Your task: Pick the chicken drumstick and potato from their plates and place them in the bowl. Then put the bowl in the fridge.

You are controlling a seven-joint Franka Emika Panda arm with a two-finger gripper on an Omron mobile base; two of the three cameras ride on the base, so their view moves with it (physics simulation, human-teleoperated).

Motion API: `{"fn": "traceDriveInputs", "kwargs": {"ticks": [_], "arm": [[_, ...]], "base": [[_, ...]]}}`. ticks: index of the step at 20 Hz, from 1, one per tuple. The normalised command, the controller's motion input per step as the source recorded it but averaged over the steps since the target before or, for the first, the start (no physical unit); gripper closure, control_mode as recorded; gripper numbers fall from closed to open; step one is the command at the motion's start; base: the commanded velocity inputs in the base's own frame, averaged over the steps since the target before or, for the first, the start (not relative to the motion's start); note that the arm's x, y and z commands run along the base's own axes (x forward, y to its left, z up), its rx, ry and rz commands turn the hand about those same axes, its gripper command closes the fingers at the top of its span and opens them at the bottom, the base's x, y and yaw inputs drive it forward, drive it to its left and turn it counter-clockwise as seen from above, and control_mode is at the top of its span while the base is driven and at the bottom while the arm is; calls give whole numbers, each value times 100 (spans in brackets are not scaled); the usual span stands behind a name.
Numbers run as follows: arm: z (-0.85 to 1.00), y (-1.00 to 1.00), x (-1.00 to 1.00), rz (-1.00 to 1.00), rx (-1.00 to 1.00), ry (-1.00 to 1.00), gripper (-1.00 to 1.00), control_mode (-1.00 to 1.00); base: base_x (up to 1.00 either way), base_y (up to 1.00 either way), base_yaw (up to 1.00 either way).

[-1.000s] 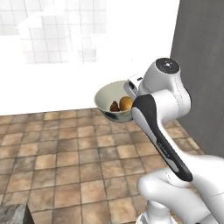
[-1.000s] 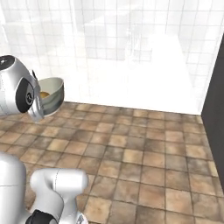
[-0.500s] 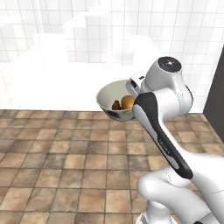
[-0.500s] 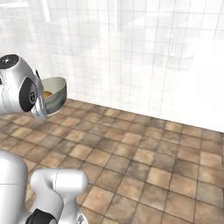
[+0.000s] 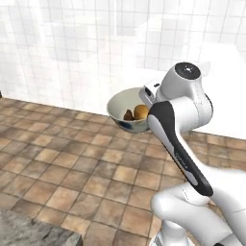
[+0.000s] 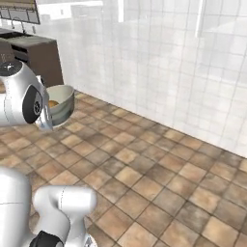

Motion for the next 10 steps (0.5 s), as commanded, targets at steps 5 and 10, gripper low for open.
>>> {"fn": "traceDriveInputs", "kwargs": {"ticks": [5,10], "arm": [[0,0,0,0,0,0,100,100],[0,0,0,0,0,0,100,100]], "base": [[60,32,44],[75,29,33]]}}
